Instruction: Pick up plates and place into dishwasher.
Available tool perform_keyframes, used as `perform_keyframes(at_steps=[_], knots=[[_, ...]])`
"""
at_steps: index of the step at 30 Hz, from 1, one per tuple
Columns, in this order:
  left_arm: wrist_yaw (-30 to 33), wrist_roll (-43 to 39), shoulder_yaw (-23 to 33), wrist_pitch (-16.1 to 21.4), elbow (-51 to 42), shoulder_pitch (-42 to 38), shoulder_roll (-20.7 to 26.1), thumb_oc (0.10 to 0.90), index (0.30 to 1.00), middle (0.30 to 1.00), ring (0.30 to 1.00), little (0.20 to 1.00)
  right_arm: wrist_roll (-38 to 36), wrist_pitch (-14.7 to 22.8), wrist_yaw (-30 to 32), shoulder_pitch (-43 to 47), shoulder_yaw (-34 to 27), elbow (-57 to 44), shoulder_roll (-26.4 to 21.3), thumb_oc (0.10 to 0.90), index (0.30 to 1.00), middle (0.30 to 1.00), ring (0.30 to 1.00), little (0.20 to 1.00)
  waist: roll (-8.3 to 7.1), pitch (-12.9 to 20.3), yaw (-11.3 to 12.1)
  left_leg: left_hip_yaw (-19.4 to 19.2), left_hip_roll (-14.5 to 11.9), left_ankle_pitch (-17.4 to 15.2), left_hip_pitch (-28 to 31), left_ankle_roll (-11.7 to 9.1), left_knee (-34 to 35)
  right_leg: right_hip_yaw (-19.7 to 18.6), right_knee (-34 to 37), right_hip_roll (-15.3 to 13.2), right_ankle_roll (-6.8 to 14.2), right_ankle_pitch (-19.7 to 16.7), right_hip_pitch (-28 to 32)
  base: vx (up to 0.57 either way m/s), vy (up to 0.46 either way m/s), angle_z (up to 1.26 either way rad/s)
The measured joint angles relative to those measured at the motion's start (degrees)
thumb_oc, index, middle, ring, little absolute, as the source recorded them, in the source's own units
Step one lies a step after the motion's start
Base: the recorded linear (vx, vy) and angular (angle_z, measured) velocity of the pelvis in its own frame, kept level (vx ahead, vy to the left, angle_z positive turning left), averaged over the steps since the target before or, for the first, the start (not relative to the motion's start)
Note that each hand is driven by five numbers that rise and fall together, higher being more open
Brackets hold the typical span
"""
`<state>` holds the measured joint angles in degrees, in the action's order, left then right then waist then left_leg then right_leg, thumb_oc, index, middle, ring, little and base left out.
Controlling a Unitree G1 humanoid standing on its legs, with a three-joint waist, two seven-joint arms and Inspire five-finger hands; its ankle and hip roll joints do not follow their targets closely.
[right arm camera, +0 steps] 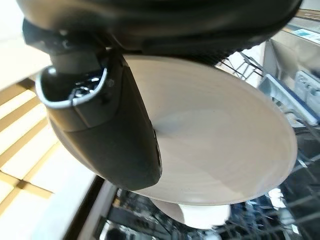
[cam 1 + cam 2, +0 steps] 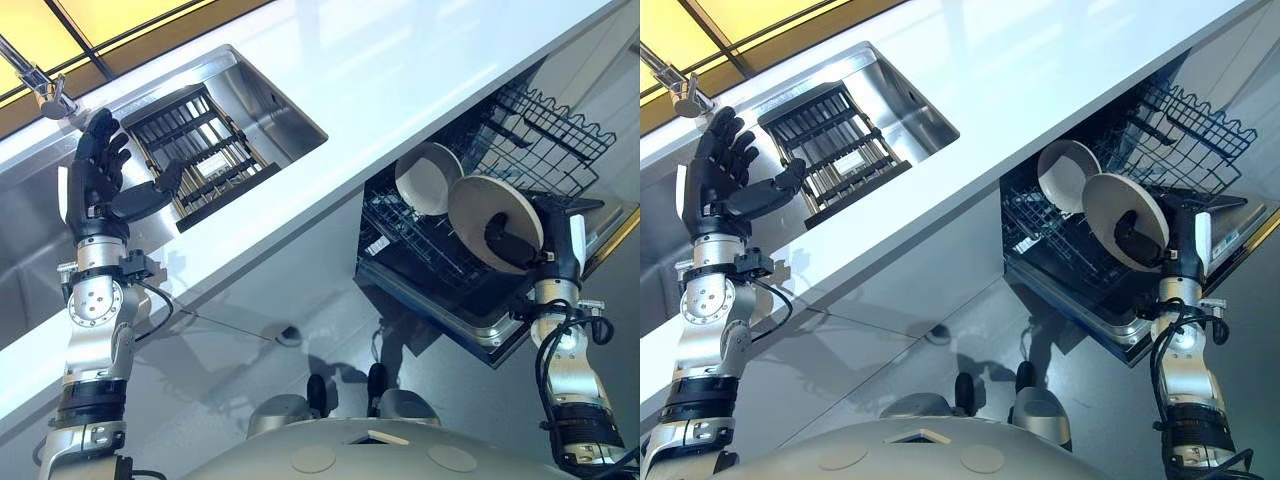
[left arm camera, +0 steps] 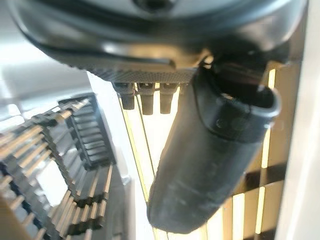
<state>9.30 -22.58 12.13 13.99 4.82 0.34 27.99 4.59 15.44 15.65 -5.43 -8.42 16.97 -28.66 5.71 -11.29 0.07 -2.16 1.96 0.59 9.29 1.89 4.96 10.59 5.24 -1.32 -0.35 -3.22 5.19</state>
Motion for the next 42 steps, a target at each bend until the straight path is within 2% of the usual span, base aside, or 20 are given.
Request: perform_keyframes(at_steps=[4,7,12,16,20,25,26,27,28,33,42], knots=[[0.49,-0.16,-0.29,0.08,1.66,0.34,-0.39,0.8,0.9,0.9,0.9,0.9,1.11,-2.79,2.02,1.95,2.29,3.92,-0.67,0.1,0.3,0.3,0.3,0.2,1.46,-0.67,0.02,0.79,0.17,0.01,-0.69,0.02,-0.41,0.9,0.0,-0.26,0.08,0.06,-0.11,-0.01,0.061,0.1],[0.52,-1.39,-1.14,0.1,1.76,0.59,-0.96,0.8,0.9,0.9,0.9,0.9,1.05,-5.12,3.47,3.8,3.22,6.46,-1.26,0.1,0.3,0.3,0.3,0.2,3.5,-1.44,1.41,1.24,0.27,0.08,-1.94,0.08,-0.88,1.41,-0.02,-0.4,-0.13,-0.12,-0.89,-0.01,0.053,0.1],[0.32,-2.34,-1.49,0.19,2.28,1.09,-1.09,0.8,0.9,0.9,0.9,0.9,-0.92,-8.46,5.4,8.06,5.26,9.58,-2.59,0.1,0.3,0.3,0.3,0.2,5.68,-1.96,2.41,2.99,0.42,0.11,-3.15,0.04,-1.81,2.92,-0.02,-0.6,-0.06,0.0,-0.94,-0.02,0.032,0.19],[0.18,-3.67,-2.46,0.29,3.27,1.08,-1.09,0.8,0.9,0.9,0.9,0.9,-4.05,-11.55,7.1,12.4,6.59,12.46,-3.4,0.1,0.3,0.3,0.3,0.2,5.83,-2.05,3.04,4.01,0.72,0.43,-4.12,-0.22,-2.07,4.39,-0.02,-0.94,0.22,0.3,-1.24,-0.03,0.017,0.19],[-0.35,-4.52,-3.42,0.29,3.28,1.22,-1.08,0.8,0.9,0.9,0.9,0.9,-5.76,-12.57,9.0,15.24,7.19,14.21,-3.48,0.1,0.3,0.3,0.3,0.2,5.69,-2.83,4.29,4.36,0.9,0.49,-5.02,-0.23,-2.44,4.69,-0.03,-1.08,0.22,0.3,-1.75,0.0,0.011,0.07],[-1.35,-4.54,-3.73,0.31,3.59,1.17,-1.06,0.8,0.9,0.9,0.9,0.9,-5.95,-12.37,10.71,16.35,8.19,14.16,-3.42,0.1,0.3,0.3,0.3,0.2,5.52,-3.45,4.31,5.27,1.1,0.51,-5.38,-0.2,-2.6,5.58,-0.03,-1.32,0.03,0.14,-1.7,0.01,0.023,0.07],[-1.48,-4.54,-3.73,0.32,3.59,1.12,-1.06,0.8,0.9,0.9,0.9,0.9,-6.09,-12.37,11.02,16.82,8.65,14.16,-3.42,0.185,0.373,0.373,0.373,0.285,5.51,-3.46,4.28,5.4,1.13,0.52,-5.48,-0.2,-2.64,5.63,-0.03,-1.33,0.03,0.15,-1.7,0.01,0.017,0.05],[-1.7,-4.53,-3.76,0.32,3.59,1.01,-1.06,0.8,0.9,0.9,0.9,0.9,-6.27,-12.41,11.32,17.3,8.93,14.17,-3.41,0.185,0.373,0.373,0.373,0.285,5.53,-3.48,4.29,5.48,1.14,0.52,-5.55,-0.2,-2.68,5.72,-0.03,-1.34,0.03,0.15,-1.73,0.01,0.003,0.06],[-1.99,-4.54,-3.76,0.32,3.59,0.82,-1.05,0.8,0.9,0.9,0.9,0.9,-6.4,-12.48,11.37,18.04,9.38,14.18,-3.41,0.8,0.9,0.9,0.9,0.9,5.5,-3.53,4.39,5.62,1.14,0.55,-5.6,-0.17,-2.69,5.81,-0.03,-1.33,0.03,0.15,-1.73,0.01,-0.003,0.06],[-2.8,-4.53,-3.9,1.44,3.51,-0.21,-1.05,0.8,0.9,0.9,0.9,0.9,-7.09,-12.5,10.92,20.97,10.74,14.26,-2.95,0.8,0.9,0.9,0.9,0.9,5.57,-4.76,4.89,5.74,1.15,0.62,-5.74,-0.2,-2.76,6.05,-0.04,-1.29,0.03,0.17,-1.73,0.01,-0.004,0.04],[-3.15,-4.52,-3.99,2.09,3.51,-0.72,-0.98,0.8,0.9,0.9,0.9,0.9,-10.35,-11.73,10.38,19.98,10.49,13.01,-1.36,0.8,0.9,0.9,0.9,0.9,5.36,-5.03,4.99,5.84,1.24,0.62,-5.85,-0.19,-2.66,5.9,-0.04,-1.32,0.25,0.37,-1.73,0.02,-0.018,0.02]])
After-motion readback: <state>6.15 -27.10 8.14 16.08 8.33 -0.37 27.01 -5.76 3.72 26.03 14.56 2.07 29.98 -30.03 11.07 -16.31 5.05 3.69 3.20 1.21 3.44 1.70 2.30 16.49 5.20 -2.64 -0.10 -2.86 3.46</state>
